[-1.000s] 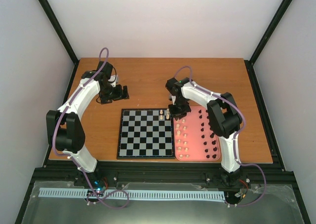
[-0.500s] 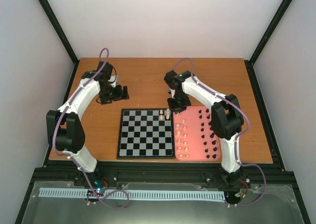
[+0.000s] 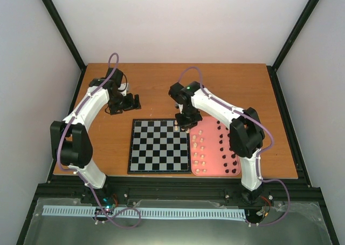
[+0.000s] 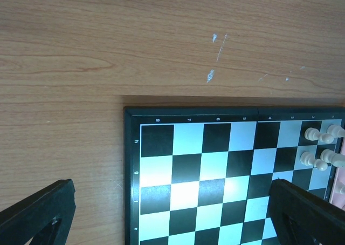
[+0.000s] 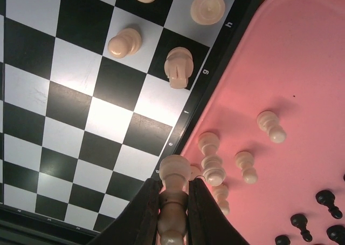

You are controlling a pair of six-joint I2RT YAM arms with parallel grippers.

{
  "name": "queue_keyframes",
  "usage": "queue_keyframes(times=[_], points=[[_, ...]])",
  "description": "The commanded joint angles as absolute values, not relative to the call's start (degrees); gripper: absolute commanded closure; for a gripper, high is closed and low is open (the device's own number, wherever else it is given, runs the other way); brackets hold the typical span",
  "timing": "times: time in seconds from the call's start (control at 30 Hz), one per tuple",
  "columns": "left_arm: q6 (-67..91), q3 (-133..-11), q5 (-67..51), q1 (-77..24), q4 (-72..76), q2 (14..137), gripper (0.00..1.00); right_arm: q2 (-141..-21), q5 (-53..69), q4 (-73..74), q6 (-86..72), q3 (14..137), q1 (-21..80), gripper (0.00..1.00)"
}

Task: Set up the chess pieces on the board
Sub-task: Place the chess piece on the chessboard.

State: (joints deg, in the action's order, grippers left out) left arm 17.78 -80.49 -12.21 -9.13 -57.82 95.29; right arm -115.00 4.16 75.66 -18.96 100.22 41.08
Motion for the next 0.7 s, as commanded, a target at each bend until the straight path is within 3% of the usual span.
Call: queue_keyframes(times=[0.0,0.67], points=[[18.5,-80.4,-12.6,-9.3,-56.7,92.8,0.0,-113.4,2.1,74.5,-21.0,100.0,42.2,0.93],[18.4,-80.4,-12.2,-9.3,-56.9,92.9,0.0,-119.3,1.0,69.1,-19.8,98.9,42.5,0.93]])
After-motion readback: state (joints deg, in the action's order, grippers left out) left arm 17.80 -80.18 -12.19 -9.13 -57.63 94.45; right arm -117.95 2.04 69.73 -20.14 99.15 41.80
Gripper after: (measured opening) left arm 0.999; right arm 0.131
